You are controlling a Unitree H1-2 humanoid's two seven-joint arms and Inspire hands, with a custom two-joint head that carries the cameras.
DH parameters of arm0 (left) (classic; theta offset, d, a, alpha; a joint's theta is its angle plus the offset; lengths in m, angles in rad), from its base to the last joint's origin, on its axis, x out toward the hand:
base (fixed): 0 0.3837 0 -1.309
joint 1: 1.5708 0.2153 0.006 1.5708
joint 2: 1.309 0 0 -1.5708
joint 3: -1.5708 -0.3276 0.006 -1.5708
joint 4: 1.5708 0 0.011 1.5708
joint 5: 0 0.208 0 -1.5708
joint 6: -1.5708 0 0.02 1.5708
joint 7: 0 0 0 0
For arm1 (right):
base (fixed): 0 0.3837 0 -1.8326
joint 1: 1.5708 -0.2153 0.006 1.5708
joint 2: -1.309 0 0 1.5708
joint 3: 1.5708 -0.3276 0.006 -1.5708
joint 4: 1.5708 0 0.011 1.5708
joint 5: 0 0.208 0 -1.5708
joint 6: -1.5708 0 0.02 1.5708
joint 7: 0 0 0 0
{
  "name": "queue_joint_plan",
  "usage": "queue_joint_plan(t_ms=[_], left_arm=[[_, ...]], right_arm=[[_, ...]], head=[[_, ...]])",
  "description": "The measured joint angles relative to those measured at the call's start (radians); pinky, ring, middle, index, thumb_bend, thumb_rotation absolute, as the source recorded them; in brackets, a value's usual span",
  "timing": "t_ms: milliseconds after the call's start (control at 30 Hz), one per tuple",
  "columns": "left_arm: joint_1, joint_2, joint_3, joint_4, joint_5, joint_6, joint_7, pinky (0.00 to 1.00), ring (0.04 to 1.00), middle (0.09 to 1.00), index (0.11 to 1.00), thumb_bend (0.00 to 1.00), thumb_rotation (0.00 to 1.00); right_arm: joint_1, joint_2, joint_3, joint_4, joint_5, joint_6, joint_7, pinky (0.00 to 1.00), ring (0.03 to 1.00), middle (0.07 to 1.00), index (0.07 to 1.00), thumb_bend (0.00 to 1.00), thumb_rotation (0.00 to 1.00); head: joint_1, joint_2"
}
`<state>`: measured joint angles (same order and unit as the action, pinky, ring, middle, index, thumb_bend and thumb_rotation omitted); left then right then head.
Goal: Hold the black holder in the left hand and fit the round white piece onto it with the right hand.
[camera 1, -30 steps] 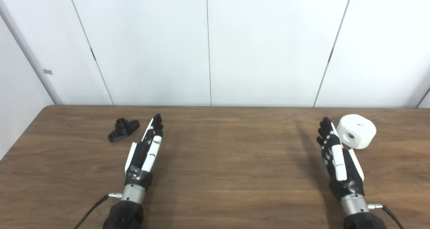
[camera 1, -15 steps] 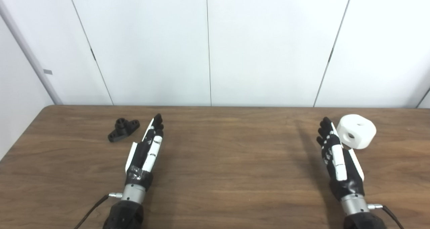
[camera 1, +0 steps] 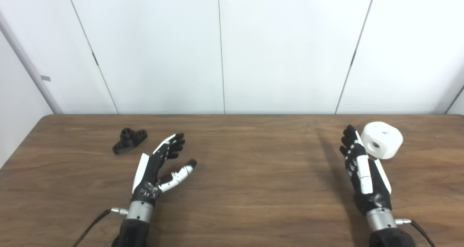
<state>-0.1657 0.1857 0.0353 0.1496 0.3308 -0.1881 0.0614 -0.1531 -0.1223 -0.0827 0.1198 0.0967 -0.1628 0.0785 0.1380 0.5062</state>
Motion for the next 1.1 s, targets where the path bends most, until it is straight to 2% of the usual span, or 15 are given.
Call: queue_joint_plan(t_ms=[133, 233, 433, 567, 700, 800, 933, 1033, 1100], left_arm=[[0.020, 0.074, -0.003, -0.008, 0.119, 0.006, 0.024, 0.69, 0.748, 0.752, 0.727, 0.75, 0.08], [0.021, 0.127, 0.005, -0.010, 0.178, 0.011, 0.050, 0.66, 0.741, 0.748, 0.720, 0.78, 0.09], [0.021, 0.208, 0.039, -0.009, 0.210, -0.011, 0.094, 0.66, 0.750, 0.763, 0.725, 0.80, 0.20], [0.020, 0.249, 0.082, 0.009, 0.214, -0.042, 0.158, 0.67, 0.755, 0.774, 0.737, 0.80, 0.22], [0.020, 0.261, 0.114, 0.030, 0.215, -0.067, 0.214, 0.70, 0.777, 0.797, 0.755, 0.80, 0.21], [0.016, 0.260, 0.133, 0.067, 0.219, -0.089, 0.268, 0.76, 0.824, 0.837, 0.786, 0.78, 0.21], [0.006, 0.260, 0.147, 0.100, 0.223, -0.098, 0.330, 0.79, 0.854, 0.877, 0.848, 0.80, 0.26], [-0.015, 0.260, 0.148, 0.125, 0.222, -0.077, 0.337, 0.83, 0.888, 0.906, 0.877, 0.82, 0.30], [-0.025, 0.268, 0.139, 0.130, 0.221, -0.050, 0.316, 0.86, 0.912, 0.923, 0.891, 0.83, 0.32]], right_arm=[[0.003, -0.003, 0.000, -0.003, -0.001, 0.001, 0.000, 1.00, 1.000, 1.000, 1.000, 0.49, 1.00], [0.005, -0.003, 0.000, -0.005, -0.002, 0.002, 0.000, 1.00, 1.000, 1.000, 1.000, 0.49, 1.00], [0.005, 0.000, 0.004, -0.006, -0.009, 0.003, -0.002, 1.00, 1.000, 1.000, 1.000, 0.48, 1.00], [0.005, 0.001, 0.007, -0.006, -0.021, 0.002, -0.006, 1.00, 1.000, 1.000, 1.000, 0.48, 1.00], [0.005, 0.001, 0.008, -0.004, -0.028, 0.002, -0.007, 1.00, 1.000, 1.000, 1.000, 0.45, 1.00], [0.004, 0.002, 0.007, -0.003, -0.030, 0.002, -0.010, 1.00, 1.000, 1.000, 1.000, 0.46, 1.00], [0.004, 0.002, 0.006, 0.000, -0.029, 0.000, -0.011, 1.00, 1.000, 1.000, 1.000, 0.48, 1.00], [0.002, 0.001, 0.006, 0.004, -0.026, -0.001, -0.008, 1.00, 1.000, 1.000, 1.000, 0.49, 1.00], [0.002, 0.001, 0.006, 0.004, -0.026, -0.001, -0.006, 1.00, 1.000, 1.000, 1.000, 0.48, 1.00]], head=[[0.002, 0.000], [0.002, -0.002], [-0.006, -0.005], [-0.008, -0.012], [-0.006, -0.014], [0.000, -0.018], [0.014, -0.025], [0.023, -0.029], [0.023, -0.029]])
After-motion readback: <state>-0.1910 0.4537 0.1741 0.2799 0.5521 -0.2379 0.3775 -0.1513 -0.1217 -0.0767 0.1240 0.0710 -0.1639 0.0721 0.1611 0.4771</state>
